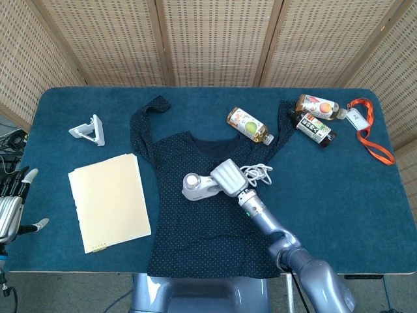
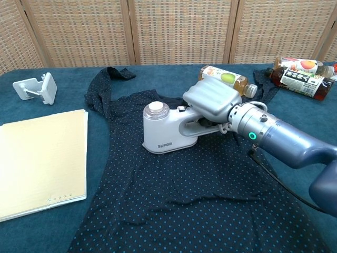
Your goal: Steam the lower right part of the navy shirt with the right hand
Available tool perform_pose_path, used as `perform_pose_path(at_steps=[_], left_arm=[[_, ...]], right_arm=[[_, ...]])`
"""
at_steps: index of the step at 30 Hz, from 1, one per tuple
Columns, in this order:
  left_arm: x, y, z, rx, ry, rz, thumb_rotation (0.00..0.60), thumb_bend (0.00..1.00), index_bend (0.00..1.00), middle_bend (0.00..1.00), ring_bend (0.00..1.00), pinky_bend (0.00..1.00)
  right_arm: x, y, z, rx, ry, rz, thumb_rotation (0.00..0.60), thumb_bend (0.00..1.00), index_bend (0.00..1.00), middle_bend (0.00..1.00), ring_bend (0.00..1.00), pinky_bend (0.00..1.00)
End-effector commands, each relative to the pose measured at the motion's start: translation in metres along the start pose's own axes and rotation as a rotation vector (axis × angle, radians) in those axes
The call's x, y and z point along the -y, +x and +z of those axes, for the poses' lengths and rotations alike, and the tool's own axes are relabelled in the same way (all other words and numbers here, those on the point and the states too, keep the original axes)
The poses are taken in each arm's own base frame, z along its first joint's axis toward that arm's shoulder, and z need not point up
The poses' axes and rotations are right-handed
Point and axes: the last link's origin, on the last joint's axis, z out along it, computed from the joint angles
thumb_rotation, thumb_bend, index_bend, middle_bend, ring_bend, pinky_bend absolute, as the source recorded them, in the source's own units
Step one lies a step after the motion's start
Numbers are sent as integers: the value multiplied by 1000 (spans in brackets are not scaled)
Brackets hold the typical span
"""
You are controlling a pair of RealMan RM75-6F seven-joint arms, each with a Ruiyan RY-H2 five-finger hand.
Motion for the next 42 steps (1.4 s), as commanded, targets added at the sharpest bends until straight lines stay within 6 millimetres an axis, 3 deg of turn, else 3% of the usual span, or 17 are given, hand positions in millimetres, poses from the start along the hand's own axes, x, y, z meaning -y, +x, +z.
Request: perform_pose_path(at_steps=[1, 9, 17, 24, 32, 42], left_arm=[[-1, 0, 0, -2, -1, 0, 600, 0, 0, 0, 0, 0], [-2, 1, -2, -11, -10, 4, 600, 0, 0, 0, 0, 0], [-4, 2, -2, -18, -18, 2, 600, 0, 0, 0, 0, 0], [-8, 1, -3, -13, -32, 5, 600, 0, 0, 0, 0, 0], [-9, 0, -5, -15, -35, 6, 600, 0, 0, 0, 0, 0], [-6, 2, -6, -23, -23, -4, 600, 0, 0, 0, 0, 0]], right_arm=[[1, -4, -5, 5, 1, -8, 600, 1000, 874, 684, 705, 982], [-27, -13, -26, 17, -51, -18, 600, 1000, 874, 686, 705, 982], [-76, -20, -66, 37, -79, -94, 600, 1000, 874, 686, 705, 982], [-104, -19, -82, 53, -99, -132, 600, 1000, 874, 686, 705, 982], [-99, -25, -88, 76, -85, -127, 600, 1000, 874, 686, 705, 982], [-55, -22, -64, 23, -44, -52, 600, 1000, 874, 687, 705, 982]])
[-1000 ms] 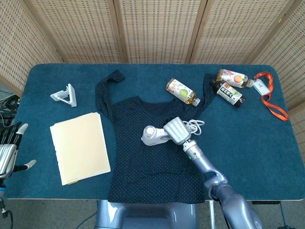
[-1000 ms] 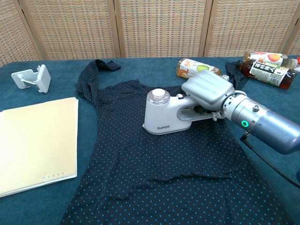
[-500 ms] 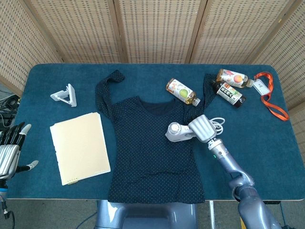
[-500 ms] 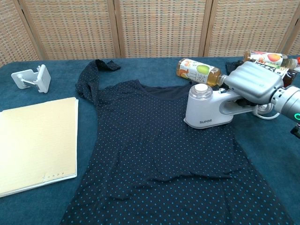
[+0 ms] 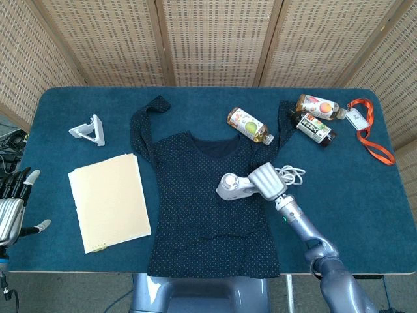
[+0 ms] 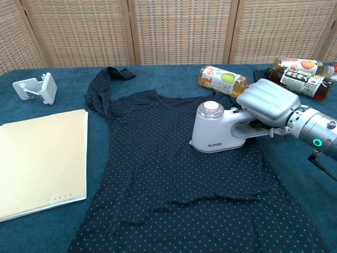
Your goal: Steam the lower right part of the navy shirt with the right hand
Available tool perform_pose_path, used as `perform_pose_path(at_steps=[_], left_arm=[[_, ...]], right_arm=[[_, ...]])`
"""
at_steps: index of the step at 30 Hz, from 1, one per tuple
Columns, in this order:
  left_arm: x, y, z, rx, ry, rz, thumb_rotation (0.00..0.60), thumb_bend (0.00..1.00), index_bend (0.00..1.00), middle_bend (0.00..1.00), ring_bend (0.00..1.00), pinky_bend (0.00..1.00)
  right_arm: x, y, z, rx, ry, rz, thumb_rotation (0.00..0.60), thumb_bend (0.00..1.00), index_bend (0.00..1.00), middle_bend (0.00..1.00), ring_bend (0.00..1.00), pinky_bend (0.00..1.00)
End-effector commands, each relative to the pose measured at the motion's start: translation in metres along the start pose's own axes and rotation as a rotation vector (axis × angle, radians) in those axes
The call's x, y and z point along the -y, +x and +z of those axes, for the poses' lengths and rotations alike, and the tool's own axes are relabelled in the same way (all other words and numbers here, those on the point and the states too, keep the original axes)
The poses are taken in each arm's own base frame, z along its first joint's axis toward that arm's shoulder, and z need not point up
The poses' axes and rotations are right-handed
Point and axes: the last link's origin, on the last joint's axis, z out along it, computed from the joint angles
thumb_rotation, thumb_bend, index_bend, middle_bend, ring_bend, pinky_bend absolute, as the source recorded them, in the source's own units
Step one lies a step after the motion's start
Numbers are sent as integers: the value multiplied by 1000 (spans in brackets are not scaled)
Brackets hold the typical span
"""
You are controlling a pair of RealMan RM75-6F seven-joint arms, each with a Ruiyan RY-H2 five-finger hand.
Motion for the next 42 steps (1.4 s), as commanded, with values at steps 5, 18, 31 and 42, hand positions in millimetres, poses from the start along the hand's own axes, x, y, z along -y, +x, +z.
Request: perform_pose_path(at_steps=[5, 18, 31, 42], left_arm=[[0, 1, 1, 1, 2, -5, 600, 0, 0, 0, 0, 0], [5, 1, 1, 2, 8, -10, 600, 0, 0, 0, 0, 0], [3, -1, 1, 6, 6, -3, 600, 0, 0, 0, 0, 0], [3, 0, 1, -3, 7, -2, 600, 0, 0, 0, 0, 0]], right_arm=[[41, 9, 16, -46, 69, 33, 600, 1000, 873, 688, 706, 982], [105, 19, 21, -111, 228, 24, 600, 1000, 873, 688, 706, 982], [111, 21, 9, -144, 296, 5, 600, 1000, 873, 689, 706, 982], [29, 2, -6, -43, 118, -93, 600, 1000, 873, 688, 706, 982]])
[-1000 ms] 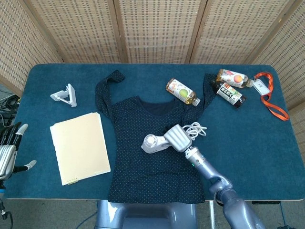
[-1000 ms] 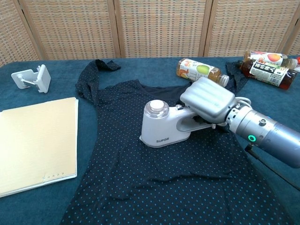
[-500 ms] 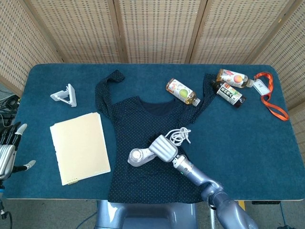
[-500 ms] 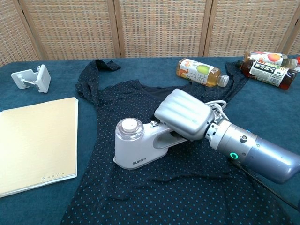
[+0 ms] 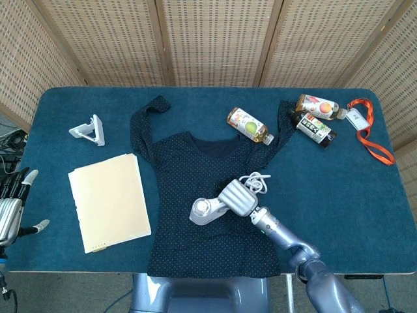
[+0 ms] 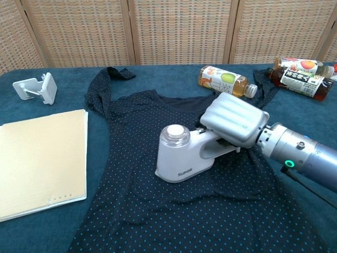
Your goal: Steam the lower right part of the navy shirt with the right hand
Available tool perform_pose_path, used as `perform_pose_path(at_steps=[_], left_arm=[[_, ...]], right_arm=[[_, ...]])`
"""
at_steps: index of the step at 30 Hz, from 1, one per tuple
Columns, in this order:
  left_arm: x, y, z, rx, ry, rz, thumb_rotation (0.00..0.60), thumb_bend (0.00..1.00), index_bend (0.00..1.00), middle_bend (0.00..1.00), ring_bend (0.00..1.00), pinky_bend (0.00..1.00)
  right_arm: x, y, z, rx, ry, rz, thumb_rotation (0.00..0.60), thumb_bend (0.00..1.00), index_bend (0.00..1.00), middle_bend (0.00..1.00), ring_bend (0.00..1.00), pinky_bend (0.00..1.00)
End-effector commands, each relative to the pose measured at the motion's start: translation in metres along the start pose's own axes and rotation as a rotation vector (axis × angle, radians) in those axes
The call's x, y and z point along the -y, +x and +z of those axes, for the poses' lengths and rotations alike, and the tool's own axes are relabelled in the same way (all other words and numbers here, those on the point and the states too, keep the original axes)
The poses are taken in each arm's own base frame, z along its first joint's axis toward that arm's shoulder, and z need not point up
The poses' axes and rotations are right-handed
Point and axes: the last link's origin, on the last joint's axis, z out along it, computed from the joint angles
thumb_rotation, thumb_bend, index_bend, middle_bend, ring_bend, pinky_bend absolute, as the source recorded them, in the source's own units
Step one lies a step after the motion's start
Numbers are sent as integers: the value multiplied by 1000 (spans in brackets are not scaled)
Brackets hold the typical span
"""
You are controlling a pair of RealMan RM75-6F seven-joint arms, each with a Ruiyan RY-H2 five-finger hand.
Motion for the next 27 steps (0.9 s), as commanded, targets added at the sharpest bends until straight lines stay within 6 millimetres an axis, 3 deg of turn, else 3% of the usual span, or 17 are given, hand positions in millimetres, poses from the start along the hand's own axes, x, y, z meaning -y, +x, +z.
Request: perform_pose_path(at_steps=[1, 8, 15, 21, 27], left_arm=[[-1, 0, 0, -1, -1, 0, 600, 0, 0, 0, 0, 0], [-4, 0, 0, 2, -16, 3, 600, 0, 0, 0, 0, 0], [-7, 0, -1, 2, -22, 3, 600, 0, 0, 0, 0, 0], [-8, 0, -1, 4, -25, 4, 600, 0, 0, 0, 0, 0], [-7, 0, -1, 2, -23, 2, 600, 0, 0, 0, 0, 0]], right_arm=[[-33, -10, -21, 55, -82, -15, 600, 1000, 873, 689, 706, 982], [-74, -23, -54, 138, -173, -56, 600, 1000, 873, 689, 707, 982], [-96, -28, -77, 182, -231, -59, 600, 1000, 873, 689, 707, 982], [-92, -24, -76, 153, -208, -48, 600, 1000, 873, 689, 708, 982], [-64, -19, -67, 104, -119, -24, 600, 1000, 873, 689, 708, 982]])
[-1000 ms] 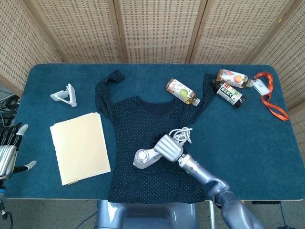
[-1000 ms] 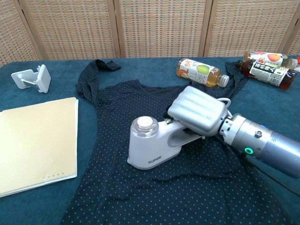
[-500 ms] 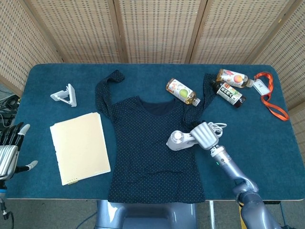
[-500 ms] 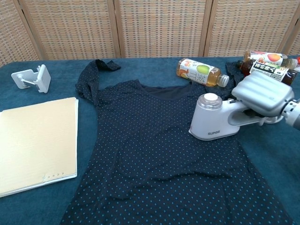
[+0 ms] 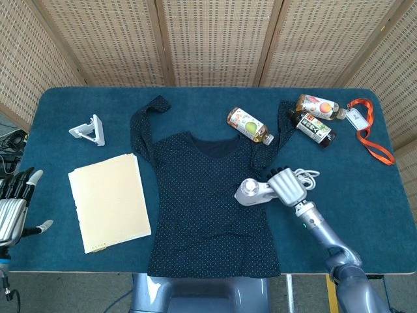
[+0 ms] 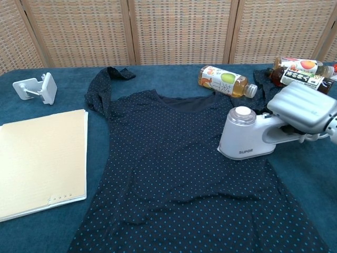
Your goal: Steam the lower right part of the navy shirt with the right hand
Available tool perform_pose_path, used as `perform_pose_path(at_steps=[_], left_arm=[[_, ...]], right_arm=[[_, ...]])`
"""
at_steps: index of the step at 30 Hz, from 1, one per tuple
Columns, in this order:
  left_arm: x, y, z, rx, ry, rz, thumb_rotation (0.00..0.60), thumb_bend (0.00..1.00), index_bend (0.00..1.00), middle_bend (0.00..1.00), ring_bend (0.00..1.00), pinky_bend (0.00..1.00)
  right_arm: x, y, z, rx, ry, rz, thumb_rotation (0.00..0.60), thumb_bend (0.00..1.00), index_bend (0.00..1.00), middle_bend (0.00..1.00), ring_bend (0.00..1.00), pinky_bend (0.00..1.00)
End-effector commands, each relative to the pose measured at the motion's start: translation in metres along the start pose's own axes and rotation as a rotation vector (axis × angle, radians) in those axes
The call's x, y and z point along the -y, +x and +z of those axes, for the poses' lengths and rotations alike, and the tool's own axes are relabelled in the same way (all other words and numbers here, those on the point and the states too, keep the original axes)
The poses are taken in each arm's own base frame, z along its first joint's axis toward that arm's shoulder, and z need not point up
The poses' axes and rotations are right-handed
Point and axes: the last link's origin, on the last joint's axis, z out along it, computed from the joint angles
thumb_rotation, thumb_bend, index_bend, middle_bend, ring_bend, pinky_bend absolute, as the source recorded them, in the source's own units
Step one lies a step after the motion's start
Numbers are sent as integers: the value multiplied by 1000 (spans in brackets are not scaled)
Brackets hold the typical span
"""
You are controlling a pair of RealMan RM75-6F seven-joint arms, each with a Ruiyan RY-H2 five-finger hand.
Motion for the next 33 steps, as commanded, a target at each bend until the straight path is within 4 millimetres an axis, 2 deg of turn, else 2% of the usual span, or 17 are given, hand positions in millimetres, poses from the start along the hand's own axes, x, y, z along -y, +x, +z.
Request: perform_pose_path(at_steps=[1, 9, 20, 27, 33], left_arm=[[0, 0, 0, 0, 0, 0, 600, 0, 0, 0, 0, 0], [1, -1, 0, 5, 0, 5, 600, 0, 0, 0, 0, 0], [-1, -4, 1, 15, -5, 13, 600, 0, 0, 0, 0, 0], [-2, -4, 2, 17, -5, 16, 600, 0, 0, 0, 0, 0], [-3, -6, 2, 20, -6, 21, 600, 0, 0, 0, 0, 0]], right_arm=[[20, 5, 2, -33, 57, 15, 600, 1000, 872, 689, 708, 982], [62, 17, 4, -106, 172, 58, 600, 1000, 871, 689, 708, 982], [98, 32, -1, -176, 322, 77, 600, 1000, 871, 689, 708, 982], [107, 40, -5, -204, 371, 112, 600, 1000, 871, 689, 708, 982], [98, 40, -7, -200, 357, 96, 600, 1000, 871, 690, 709, 982]])
